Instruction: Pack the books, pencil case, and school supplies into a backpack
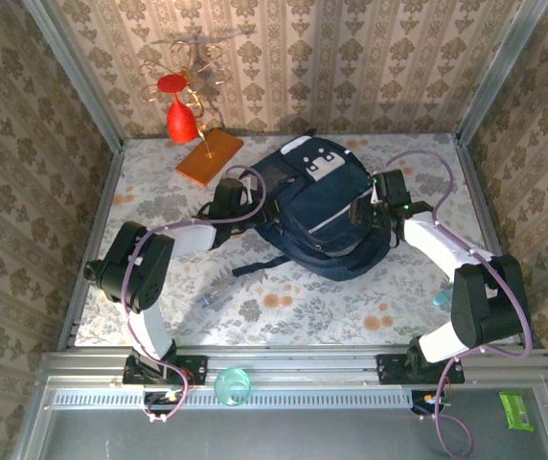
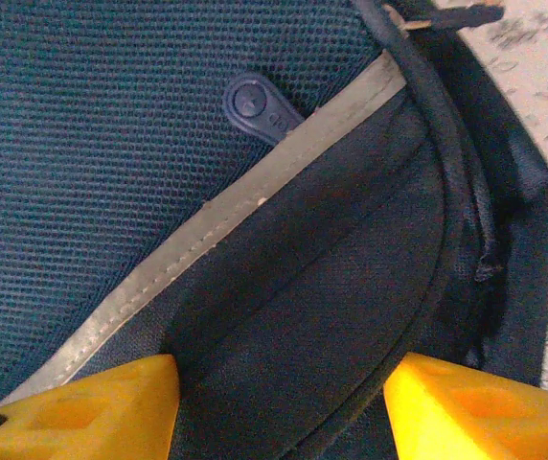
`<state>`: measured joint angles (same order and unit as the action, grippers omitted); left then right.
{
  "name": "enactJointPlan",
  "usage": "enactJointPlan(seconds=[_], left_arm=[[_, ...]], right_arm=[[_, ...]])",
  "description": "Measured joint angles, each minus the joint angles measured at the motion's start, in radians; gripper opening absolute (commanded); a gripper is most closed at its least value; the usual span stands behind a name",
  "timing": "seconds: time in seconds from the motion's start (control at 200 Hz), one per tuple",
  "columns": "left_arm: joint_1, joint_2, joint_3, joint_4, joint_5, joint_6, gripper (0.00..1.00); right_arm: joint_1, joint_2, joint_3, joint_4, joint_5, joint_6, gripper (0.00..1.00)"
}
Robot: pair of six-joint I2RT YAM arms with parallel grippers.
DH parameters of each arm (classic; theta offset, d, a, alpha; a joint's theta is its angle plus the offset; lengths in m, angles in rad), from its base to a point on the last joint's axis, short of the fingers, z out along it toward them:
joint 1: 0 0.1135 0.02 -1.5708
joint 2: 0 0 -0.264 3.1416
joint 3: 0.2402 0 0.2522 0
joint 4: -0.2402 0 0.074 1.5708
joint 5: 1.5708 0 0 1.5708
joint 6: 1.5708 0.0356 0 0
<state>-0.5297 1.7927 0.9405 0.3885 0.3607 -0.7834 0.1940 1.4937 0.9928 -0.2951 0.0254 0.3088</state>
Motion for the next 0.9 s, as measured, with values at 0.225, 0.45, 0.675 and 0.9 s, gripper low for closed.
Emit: enactJointPlan(seconds=[0.225, 0.45, 0.675, 0.9], left_arm=[[-0.058, -0.030, -0.073, 0.080, -0.089, -0.057, 0.07], [-0.074, -0.046, -0.102, 0.114, -0.135, -0.079, 0.01], [-0.084, -0.089, -0.138, 0.121, -0.138, -0.108, 0.00], [-0.088, -0.108, -0.171, 0.136, -0.138, -0.124, 0.01]], right_arm=[[0.048, -0.148, 0.009, -0.060, 0.029, -0.006, 0.60], [0.277, -0.359, -0.089, -0.002, -0.027, 0.068, 0.56], [0.474, -0.218, -0.181, 0.172, -0.121, 0.182, 0.53], [0.456, -0.090, -0.197, 0.232, -0.139, 0.200, 0.51]])
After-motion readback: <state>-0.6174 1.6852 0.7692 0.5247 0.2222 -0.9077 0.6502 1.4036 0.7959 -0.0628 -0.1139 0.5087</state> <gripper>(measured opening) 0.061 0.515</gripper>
